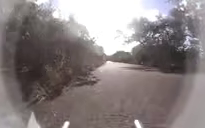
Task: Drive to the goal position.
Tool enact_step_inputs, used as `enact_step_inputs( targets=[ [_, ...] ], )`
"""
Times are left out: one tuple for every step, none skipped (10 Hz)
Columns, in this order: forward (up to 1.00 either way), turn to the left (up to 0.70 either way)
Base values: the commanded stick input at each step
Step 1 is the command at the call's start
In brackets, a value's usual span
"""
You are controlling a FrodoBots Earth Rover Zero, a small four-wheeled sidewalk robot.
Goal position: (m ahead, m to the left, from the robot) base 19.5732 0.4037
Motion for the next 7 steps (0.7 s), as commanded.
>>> enact_step_inputs(
  targets=[
    [0.70,0.00],
    [0.70,0.00],
    [0.70,0.00],
    [0.70,0.00],
    [0.70,-0.02],
    [0.70,-0.04],
    [0.70,-0.12]
  ],
)
